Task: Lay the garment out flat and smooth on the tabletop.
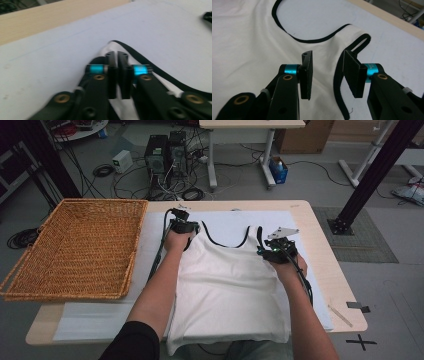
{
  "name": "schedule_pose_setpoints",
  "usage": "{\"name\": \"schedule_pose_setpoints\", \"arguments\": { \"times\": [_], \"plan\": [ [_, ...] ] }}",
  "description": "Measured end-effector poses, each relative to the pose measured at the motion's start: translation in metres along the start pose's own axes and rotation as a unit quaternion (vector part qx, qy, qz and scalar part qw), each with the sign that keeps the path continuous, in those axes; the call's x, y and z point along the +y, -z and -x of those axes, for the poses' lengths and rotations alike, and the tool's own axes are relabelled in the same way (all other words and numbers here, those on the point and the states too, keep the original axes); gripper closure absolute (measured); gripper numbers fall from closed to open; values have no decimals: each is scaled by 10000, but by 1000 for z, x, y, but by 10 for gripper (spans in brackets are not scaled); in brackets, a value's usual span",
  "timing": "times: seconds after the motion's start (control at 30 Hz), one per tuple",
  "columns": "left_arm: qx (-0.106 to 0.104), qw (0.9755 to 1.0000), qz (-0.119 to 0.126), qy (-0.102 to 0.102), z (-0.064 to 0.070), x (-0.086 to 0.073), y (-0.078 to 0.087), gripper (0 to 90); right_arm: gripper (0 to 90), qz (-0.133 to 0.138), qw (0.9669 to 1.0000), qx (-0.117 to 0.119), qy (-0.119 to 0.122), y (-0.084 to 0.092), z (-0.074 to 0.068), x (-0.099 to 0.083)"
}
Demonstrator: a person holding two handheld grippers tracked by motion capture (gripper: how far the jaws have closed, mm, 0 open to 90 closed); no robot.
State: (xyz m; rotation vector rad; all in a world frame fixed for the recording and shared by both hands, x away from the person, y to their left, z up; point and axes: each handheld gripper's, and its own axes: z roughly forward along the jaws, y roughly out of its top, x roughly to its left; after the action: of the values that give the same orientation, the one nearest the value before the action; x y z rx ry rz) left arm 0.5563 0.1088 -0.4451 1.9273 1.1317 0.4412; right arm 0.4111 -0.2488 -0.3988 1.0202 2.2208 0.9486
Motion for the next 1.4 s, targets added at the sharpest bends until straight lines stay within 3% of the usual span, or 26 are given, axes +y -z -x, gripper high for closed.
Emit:
{"name": "schedule_pose_setpoints", "arguments": {
  "times": [0.1, 0.2, 0.23, 0.3, 0.37, 0.43, 0.5, 0.57, 0.67, 0.7, 0.77, 0.8, 0.97, 1.07, 1.17, 1.23, 1.27, 1.33, 1.4],
  "plan": [
    [92, 9999, 50, 16, -10, 2, 3, 896, 618, 87, 9999, -76, -8, 6, 2, 1],
    [171, 9994, 222, 188, -24, 6, 11, 896, 620, 96, 9999, -113, -1, 9, 2, 1],
    [161, 9993, 253, 229, -27, 7, 13, 896, 620, 69, 9999, -120, 5, 10, 2, 1],
    [-53, 9991, 220, 366, -31, 5, 14, 892, 620, 29, 9999, -128, 25, 10, 0, 1],
    [-191, 9992, 39, 339, -29, 3, 12, 781, 620, 22, 9999, -114, 31, 10, -1, 0],
    [-377, 9985, -105, 376, -23, 2, 8, 606, 620, 21, 9999, -119, 15, 10, -3, 0],
    [-469, 9983, -229, 251, -15, 1, 4, 515, 620, 0, 9999, -103, 62, 9, -5, -1],
    [-430, 9986, -310, 43, -7, 2, 1, 496, 619, -17, 9999, -107, 34, 9, -8, -2],
    [-133, 9992, -340, -191, 1, 1, -6, 501, 619, -16, 9999, -106, 83, 10, -12, -3],
    [-42, 9992, -316, -255, 3, 1, -7, 555, 619, -29, 9999, -107, 109, 10, -12, -4],
    [112, 9981, -330, -515, 4, 2, -7, 746, 619, -46, 9998, -112, 140, 11, -13, -6],
    [103, 9983, -265, -513, 4, 3, -8, 846, 619, -62, 9998, -125, 115, 12, -13, -7],
    [31, 9999, 17, -143, -12, 9, -1, 866, 619, -33, 9999, -134, 92, 14, -11, -9],
    [101, 9999, 121, -60, -27, 13, 7, 864, 620, 39, 9999, -129, 66, 14, -9, -8],
    [-10, 9997, 221, 111, -38, 15, 13, 836, 621, 32, 9999, -111, 59, 13, -9, -8],
    [-42, 9996, 254, 92, -41, 15, 17, 792, 620, 3, 9999, -106, 67, 12, -9, -8],
    [-32, 9997, 209, 120, -42, 16, 19, 724, 620, 2, 9999, -103, 53, 11, -9, -8],
    [-147, 9992, 159, 327, -42, 17, 24, 610, 620, 26, 9999, -97, 54, 11, -9, -8],
    [-388, 9970, 203, 638, -36, 17, 29, 520, 620, 88, 9999, -85, 55, 10, -6, -7]
  ]
}}
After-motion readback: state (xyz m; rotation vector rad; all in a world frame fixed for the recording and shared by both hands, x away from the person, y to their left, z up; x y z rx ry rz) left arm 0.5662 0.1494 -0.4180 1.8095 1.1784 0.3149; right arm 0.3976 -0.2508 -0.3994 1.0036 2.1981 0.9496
